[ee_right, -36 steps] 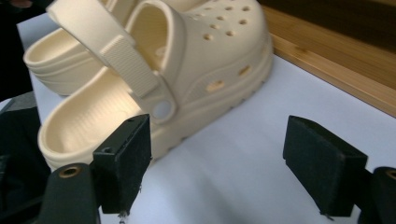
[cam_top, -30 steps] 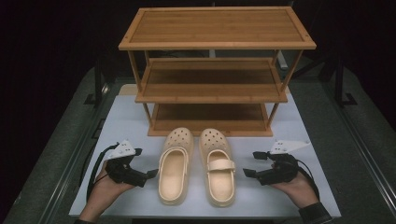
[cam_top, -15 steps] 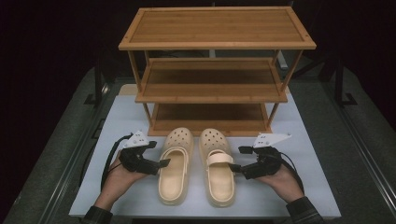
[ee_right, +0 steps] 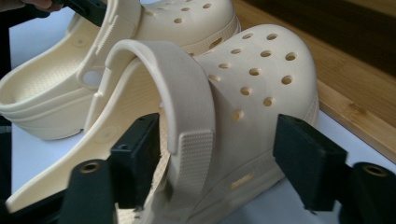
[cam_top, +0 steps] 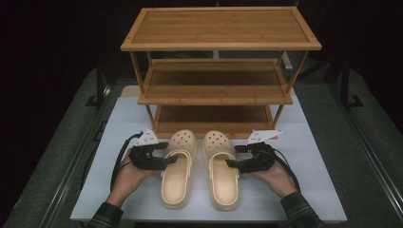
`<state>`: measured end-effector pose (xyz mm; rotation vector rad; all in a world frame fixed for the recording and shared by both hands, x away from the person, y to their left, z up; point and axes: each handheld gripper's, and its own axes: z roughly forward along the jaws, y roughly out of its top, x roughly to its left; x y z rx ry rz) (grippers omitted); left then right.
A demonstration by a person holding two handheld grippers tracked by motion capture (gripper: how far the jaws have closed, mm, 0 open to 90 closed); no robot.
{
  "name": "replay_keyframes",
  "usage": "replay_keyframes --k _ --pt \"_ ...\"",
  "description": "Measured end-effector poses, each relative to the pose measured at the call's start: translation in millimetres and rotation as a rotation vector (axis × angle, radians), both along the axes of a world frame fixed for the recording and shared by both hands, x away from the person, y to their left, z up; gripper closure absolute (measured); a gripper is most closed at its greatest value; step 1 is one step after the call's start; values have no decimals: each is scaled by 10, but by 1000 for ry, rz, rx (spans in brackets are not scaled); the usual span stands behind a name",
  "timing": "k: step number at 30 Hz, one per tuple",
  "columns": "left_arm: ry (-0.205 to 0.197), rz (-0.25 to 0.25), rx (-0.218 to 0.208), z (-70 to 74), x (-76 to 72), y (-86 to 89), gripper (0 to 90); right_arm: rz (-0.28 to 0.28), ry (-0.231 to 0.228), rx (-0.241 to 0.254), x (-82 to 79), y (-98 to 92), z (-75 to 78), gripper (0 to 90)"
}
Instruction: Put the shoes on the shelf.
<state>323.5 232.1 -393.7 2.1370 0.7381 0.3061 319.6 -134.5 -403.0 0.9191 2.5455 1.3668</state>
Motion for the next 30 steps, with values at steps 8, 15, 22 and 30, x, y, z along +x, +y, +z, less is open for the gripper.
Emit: replay_keyframes --k 8,15,22,30 --pt "3 7 16 -24 1 -15 431 12 -15 -13 22 59 -19 454" --pt "-30 -2 47 24 -51 -20 577 6 -49 -21 -19 40 22 643" --pt "-53 15 78 61 -85 -17 706 -5 -85 -40 -37 23 43 735" --pt "-89 64 77 155 -101 33 766 -54 -127 -52 -46 -68 113 782"
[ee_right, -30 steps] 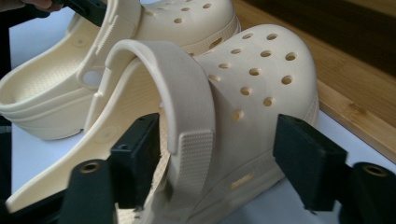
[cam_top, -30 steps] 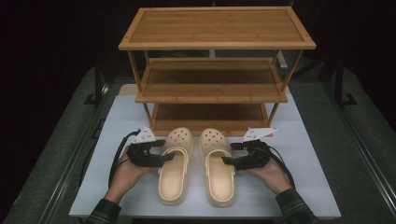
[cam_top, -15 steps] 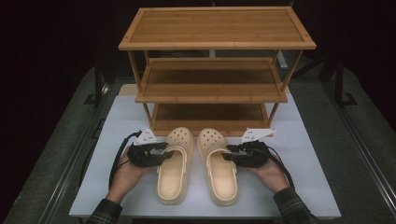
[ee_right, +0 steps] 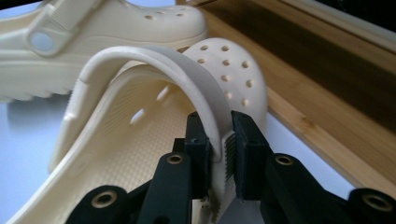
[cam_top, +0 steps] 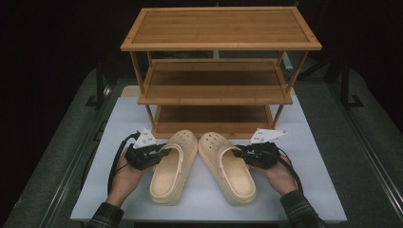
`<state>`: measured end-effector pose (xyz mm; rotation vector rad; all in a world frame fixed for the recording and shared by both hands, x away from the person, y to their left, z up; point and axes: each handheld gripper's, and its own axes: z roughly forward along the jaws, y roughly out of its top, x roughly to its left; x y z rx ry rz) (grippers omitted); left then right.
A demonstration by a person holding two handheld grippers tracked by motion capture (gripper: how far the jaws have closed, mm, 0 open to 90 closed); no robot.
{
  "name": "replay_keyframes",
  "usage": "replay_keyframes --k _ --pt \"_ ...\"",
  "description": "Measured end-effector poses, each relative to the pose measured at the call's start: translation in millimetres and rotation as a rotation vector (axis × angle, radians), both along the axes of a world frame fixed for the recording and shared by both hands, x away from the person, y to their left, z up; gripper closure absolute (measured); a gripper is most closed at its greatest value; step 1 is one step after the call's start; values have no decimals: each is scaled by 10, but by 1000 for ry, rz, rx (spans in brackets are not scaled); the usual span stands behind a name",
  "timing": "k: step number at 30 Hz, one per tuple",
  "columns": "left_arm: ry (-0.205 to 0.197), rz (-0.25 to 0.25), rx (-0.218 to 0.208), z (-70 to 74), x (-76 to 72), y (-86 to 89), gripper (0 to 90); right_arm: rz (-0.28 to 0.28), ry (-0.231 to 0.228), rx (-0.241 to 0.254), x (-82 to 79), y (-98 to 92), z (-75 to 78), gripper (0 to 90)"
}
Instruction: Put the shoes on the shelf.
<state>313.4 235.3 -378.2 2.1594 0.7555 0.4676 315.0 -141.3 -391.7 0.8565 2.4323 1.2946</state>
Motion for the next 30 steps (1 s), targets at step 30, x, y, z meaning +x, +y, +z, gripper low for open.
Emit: replay_keyframes --k 30 --pt "-99 66 44 96 809 -581 768 -183 -113 -51 755 -192 271 785"
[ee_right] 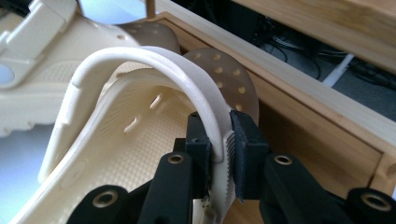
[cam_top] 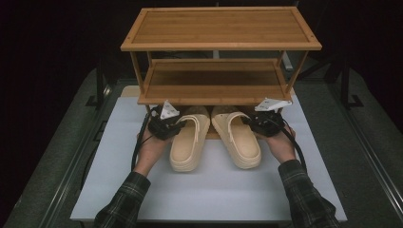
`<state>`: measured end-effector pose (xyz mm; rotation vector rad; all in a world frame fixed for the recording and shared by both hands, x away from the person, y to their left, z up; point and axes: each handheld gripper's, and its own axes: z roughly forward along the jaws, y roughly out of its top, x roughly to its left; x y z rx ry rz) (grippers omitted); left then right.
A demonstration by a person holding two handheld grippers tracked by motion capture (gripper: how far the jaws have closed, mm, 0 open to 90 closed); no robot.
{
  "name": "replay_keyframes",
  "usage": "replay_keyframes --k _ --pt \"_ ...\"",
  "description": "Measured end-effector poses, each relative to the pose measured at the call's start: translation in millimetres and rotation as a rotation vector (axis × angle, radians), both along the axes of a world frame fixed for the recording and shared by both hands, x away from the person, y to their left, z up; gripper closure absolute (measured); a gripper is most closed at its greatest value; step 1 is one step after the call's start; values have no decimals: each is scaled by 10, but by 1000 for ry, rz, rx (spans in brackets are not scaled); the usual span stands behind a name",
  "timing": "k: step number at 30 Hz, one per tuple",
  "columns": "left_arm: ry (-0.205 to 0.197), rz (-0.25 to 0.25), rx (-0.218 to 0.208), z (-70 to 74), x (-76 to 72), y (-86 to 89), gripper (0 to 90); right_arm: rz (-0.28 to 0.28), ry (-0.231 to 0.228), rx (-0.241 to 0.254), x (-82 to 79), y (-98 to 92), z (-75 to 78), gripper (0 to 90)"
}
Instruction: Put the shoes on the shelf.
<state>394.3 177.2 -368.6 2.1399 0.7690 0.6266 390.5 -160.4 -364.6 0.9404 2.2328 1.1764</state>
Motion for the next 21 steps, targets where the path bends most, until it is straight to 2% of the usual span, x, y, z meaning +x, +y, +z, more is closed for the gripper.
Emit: replay_keyframes --k 5,12,21 --pt "-17 28 23 -123 93 -118 768 -36 1 -12 93 53 -91 785" --pt "-59 39 42 -175 162 -208 767 -80 0 -12 172 93 -181 784" --pt "-78 61 25 -210 216 -268 763 -113 -11 -31 237 126 -258 782"
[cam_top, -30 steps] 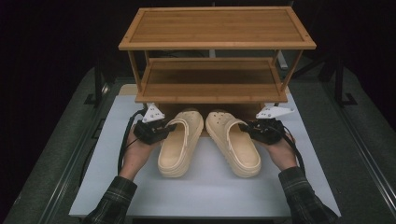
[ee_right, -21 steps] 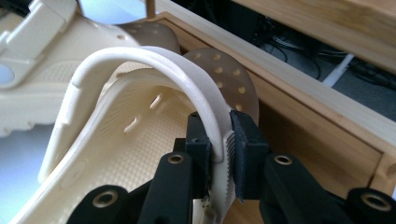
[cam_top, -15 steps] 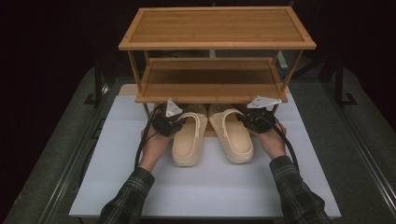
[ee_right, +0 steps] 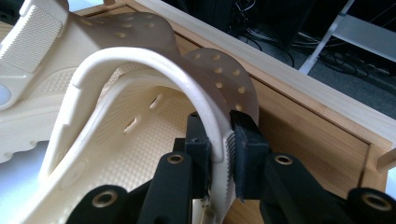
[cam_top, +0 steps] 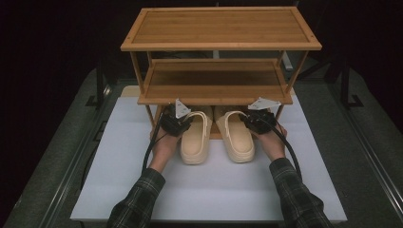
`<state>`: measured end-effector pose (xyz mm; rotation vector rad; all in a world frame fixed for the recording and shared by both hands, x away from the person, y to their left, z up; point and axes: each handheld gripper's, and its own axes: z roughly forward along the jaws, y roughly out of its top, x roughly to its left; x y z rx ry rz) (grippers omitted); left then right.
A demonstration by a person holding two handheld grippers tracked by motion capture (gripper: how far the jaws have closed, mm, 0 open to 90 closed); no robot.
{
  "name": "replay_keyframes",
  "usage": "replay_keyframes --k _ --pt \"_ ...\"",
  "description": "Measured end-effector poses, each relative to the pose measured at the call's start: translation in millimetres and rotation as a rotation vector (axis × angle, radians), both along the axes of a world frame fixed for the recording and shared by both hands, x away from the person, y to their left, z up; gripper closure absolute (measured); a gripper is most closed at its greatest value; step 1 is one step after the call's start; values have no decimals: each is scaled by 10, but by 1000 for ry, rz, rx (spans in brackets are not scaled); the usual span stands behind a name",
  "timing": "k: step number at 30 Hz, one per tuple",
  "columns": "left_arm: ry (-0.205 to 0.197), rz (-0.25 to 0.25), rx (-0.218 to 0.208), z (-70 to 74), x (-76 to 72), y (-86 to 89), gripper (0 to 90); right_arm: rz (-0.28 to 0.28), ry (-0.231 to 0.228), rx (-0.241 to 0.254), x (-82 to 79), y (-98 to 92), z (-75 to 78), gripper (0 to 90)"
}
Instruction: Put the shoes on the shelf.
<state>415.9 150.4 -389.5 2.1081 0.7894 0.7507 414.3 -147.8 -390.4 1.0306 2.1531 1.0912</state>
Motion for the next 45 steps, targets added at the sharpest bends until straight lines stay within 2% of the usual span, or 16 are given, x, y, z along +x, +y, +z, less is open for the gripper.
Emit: replay_keyframes --k 5,9,11,13,16,19,23,24,28,31,32,35,37,39,41,45 --pt "5 -9 6 -12 -4 -36 749 -3 -1 3 14 36 -33 777" --pt "20 -12 -19 -11 -3 -30 712 -4 2 9 11 27 -36 732" --pt "26 -1 -76 -5 -16 -19 645 -2 14 27 3 10 -27 628" --pt "36 -10 -62 32 -39 26 564 5 26 38 -14 -3 -13 525" --pt "50 -22 -90 93 -136 100 432 21 52 55 -70 -47 28 392" --pt "90 -48 -123 126 -239 191 302 56 84 112 -155 -127 89 282" --pt "141 -99 -165 112 -405 297 156 98 113 147 -332 -185 114 166" --pt "158 -110 -165 96 -445 318 143 111 134 147 -366 -196 97 130" --pt "199 -149 -176 -13 -624 421 19 144 149 149 -552 -263 -23 83" --pt "211 -162 -186 -135 -761 496 16 165 175 148 -642 -318 -126 29" --pt "212 -164 -182 -180 -805 509 15 169 193 150 -663 -331 -163 21" --pt "208 -172 -149 -320 -887 498 0 189 209 145 -717 -355 -277 8" --pt "223 -191 -147 -398 -889 447 0 194 216 136 -729 -345 -352 8" --pt "216 -192 -110 -457 -881 368 0 202 238 128 -721 -314 -427 8" --pt "223 -198 -96 -503 -857 314 0 215 248 115 -698 -271 -483 0" --pt "215 -218 -92 -537 -823 248 0 223 251 98 -674 -197 -528 0"
